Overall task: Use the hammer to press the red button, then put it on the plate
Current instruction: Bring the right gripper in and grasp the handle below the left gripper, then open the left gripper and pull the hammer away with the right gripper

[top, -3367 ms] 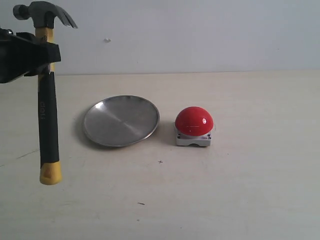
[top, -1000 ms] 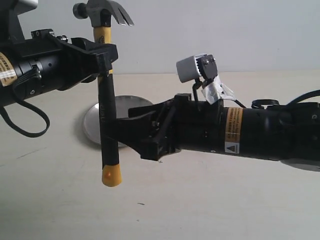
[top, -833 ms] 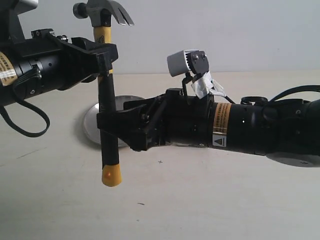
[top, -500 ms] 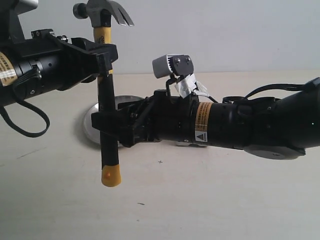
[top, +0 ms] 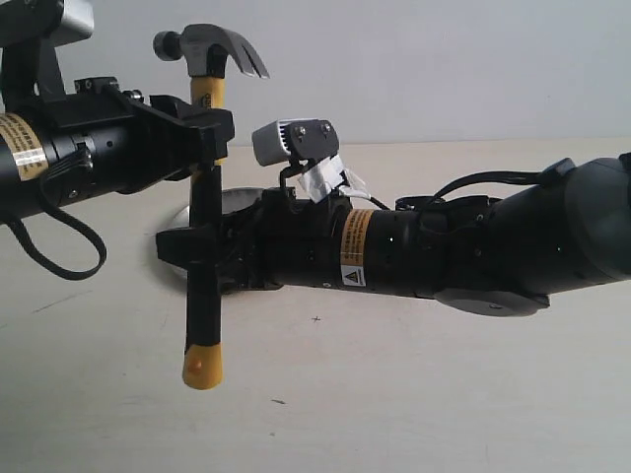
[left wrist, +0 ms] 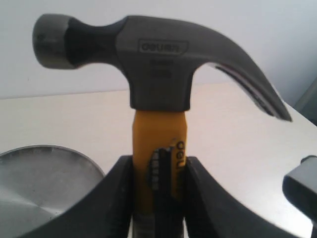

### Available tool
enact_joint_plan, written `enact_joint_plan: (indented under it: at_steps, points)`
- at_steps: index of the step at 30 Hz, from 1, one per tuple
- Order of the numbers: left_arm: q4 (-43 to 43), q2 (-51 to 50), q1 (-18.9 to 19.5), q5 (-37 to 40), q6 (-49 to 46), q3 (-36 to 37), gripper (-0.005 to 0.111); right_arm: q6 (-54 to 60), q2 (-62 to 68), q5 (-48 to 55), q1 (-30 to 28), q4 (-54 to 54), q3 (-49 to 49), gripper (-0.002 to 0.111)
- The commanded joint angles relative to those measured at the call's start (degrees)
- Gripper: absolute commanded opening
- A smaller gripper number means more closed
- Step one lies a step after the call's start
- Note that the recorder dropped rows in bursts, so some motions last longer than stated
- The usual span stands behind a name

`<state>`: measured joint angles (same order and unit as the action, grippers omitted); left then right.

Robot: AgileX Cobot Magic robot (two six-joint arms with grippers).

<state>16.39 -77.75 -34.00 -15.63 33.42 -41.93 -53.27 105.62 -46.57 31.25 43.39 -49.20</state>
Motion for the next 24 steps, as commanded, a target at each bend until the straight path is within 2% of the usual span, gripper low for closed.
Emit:
enact_joint_plan:
  at_steps: [1, 4, 10, 12, 15, 19, 21, 24]
  points:
    - [-0.1, 0.4, -0.2, -3.4, -0.4, -0.9, 0.000, 0.2, -0.1, 3.6, 0.1, -1.5, -0.5, 0.036]
    - [-0.1, 0.4, -0.2, -3.6, -0.4, -0.9, 0.000, 0.1, -0.1, 3.1, 0.1, -1.2, -0.5, 0.030]
    - [1.5, 0.4, -0.2, -3.8, -0.4, -0.9, 0.001, -0.7, -0.1, 0.6, 0.1, -1.3, -0.5, 0.000]
    - [3.0, 0.4, -0.2, -3.8, -0.4, -0.9, 0.004, -0.8, -0.1, 0.6, 0.1, -1.3, -0.5, 0.000]
    - [4.2, 0.4, -0.2, -3.8, -0.4, -0.9, 0.018, -0.9, -0.1, 0.6, 0.1, -2.4, -0.5, 0.000]
    - [4.3, 0.4, -0.2, -3.4, -0.4, -0.9, 0.050, -0.9, -0.1, 0.6, 0.1, -5.7, -0.5, 0.000]
    - [4.3, 0.7, -0.2, -2.9, -0.4, -0.9, 0.061, -0.9, -0.1, 0.6, 0.1, -7.4, -0.5, 0.000]
    - [4.3, 1.9, 0.5, -1.7, -0.5, -0.9, 0.065, -0.9, -0.1, 0.6, 0.1, -9.8, -0.5, 0.000]
